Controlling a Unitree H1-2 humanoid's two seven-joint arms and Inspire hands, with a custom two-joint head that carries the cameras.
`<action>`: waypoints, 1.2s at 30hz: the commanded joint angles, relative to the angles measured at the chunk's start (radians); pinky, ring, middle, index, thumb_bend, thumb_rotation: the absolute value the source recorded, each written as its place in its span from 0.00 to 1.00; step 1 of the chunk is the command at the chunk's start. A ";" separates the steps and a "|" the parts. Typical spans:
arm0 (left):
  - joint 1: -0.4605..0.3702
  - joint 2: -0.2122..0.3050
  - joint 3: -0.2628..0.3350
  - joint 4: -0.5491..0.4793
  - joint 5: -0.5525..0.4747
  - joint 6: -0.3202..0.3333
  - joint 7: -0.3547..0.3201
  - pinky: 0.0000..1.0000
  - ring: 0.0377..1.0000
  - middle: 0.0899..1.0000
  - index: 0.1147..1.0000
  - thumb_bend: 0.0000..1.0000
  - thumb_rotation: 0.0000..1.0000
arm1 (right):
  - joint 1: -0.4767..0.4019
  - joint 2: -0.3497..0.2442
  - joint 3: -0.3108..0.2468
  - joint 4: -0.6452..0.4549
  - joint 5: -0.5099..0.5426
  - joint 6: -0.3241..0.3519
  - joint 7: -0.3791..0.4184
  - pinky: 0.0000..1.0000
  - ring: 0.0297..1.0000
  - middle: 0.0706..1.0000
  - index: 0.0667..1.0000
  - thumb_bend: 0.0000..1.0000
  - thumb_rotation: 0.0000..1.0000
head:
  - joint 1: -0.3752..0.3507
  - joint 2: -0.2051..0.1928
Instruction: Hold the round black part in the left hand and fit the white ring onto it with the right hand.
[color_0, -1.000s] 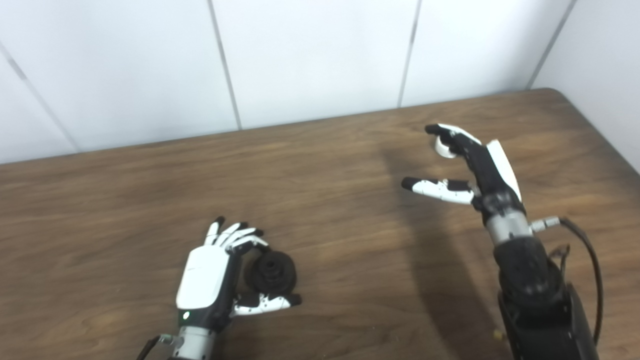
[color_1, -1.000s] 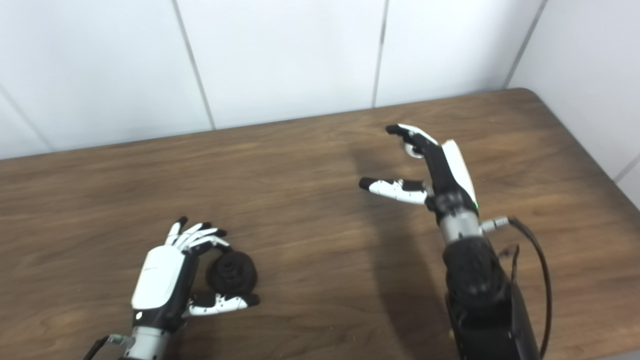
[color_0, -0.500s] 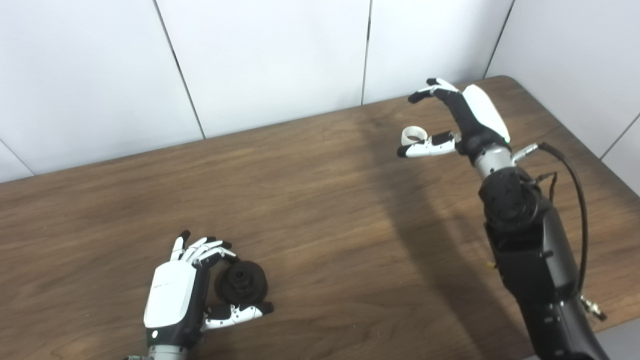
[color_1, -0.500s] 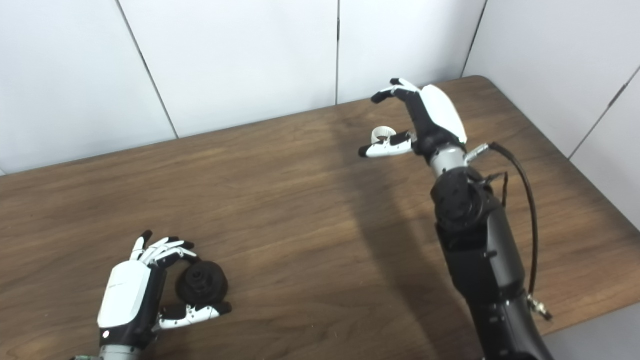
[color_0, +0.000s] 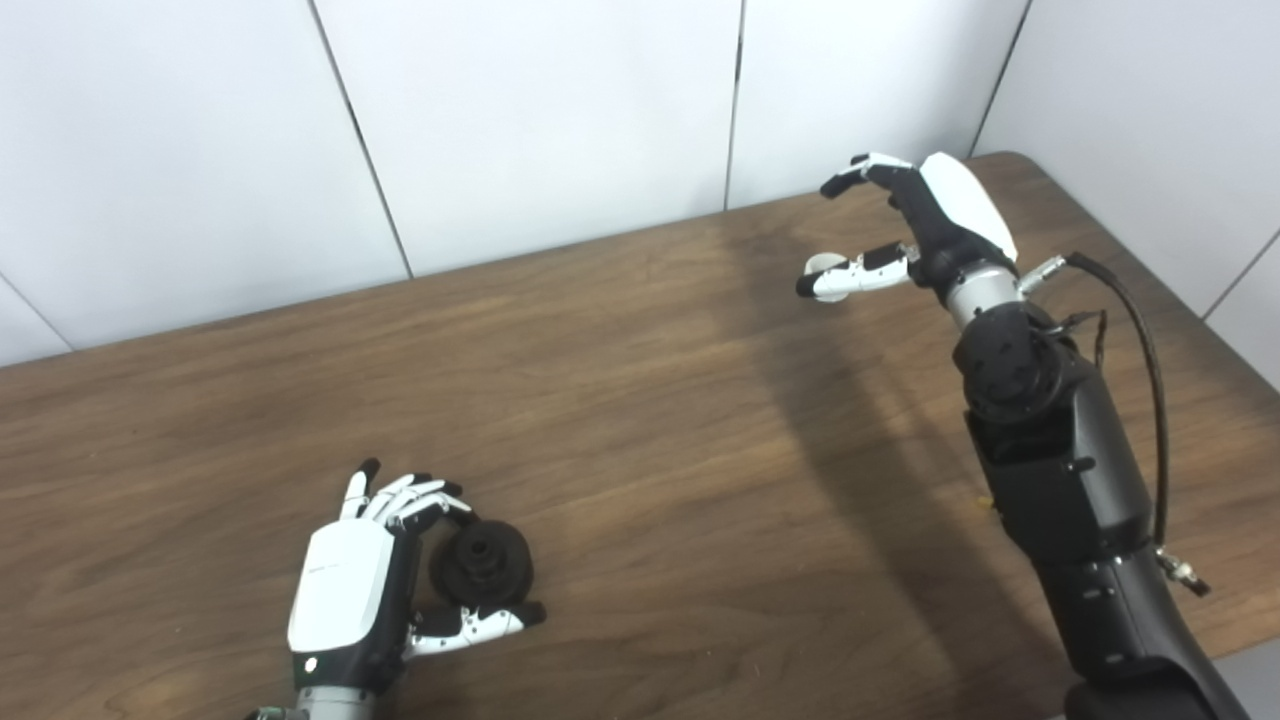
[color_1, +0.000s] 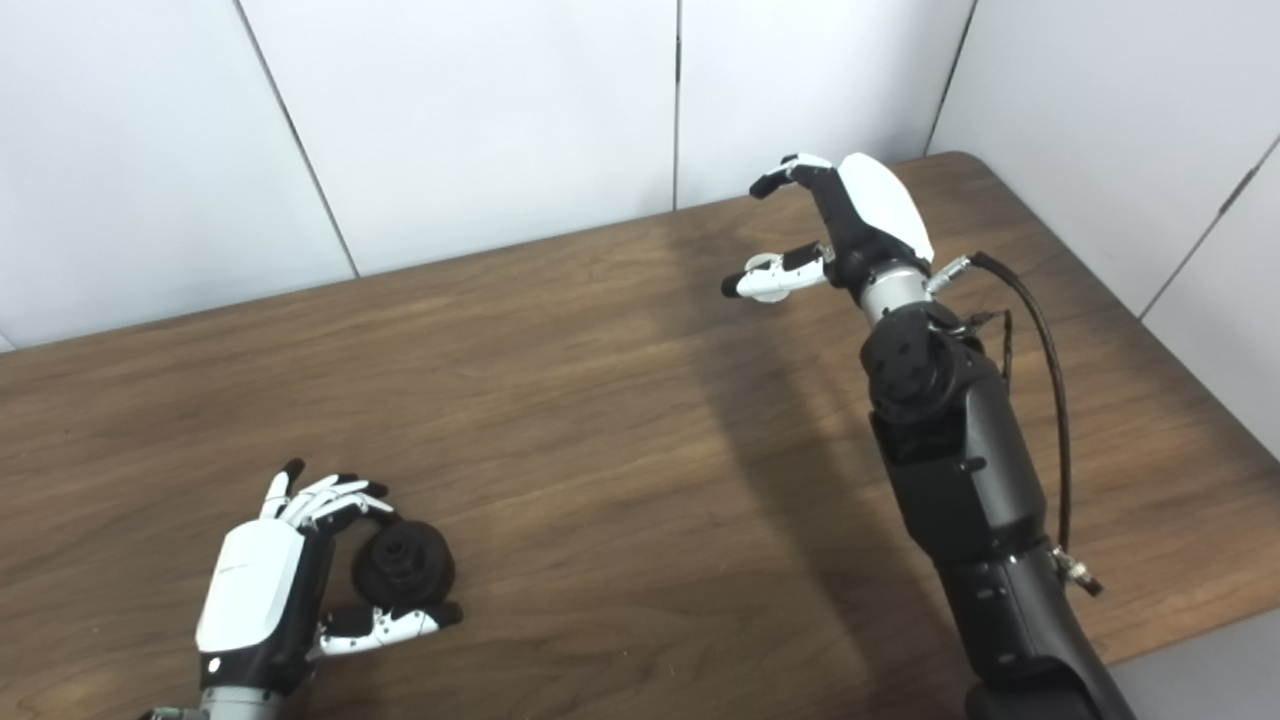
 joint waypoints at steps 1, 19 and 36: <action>0.035 0.022 -0.006 0.119 0.011 -0.027 0.051 1.00 0.82 0.71 0.42 0.52 0.05 | -0.050 -0.022 -0.013 -0.011 -0.017 -0.008 -0.004 0.85 0.91 0.89 0.69 0.86 0.19 | -0.003 -0.004; 0.020 0.041 -0.018 0.181 0.014 -0.031 0.087 1.00 0.81 0.71 0.42 0.52 0.05 | -0.094 -0.053 0.008 0.135 -0.012 -0.008 0.001 0.99 0.96 0.93 0.71 0.89 0.23 | -0.047 -0.043; 0.026 0.042 -0.022 0.184 0.018 0.004 0.052 1.00 0.82 0.72 0.42 0.52 0.05 | -0.148 -0.095 0.030 0.257 -0.013 -0.008 -0.022 1.00 0.98 0.94 0.73 0.85 0.23 | -0.051 -0.044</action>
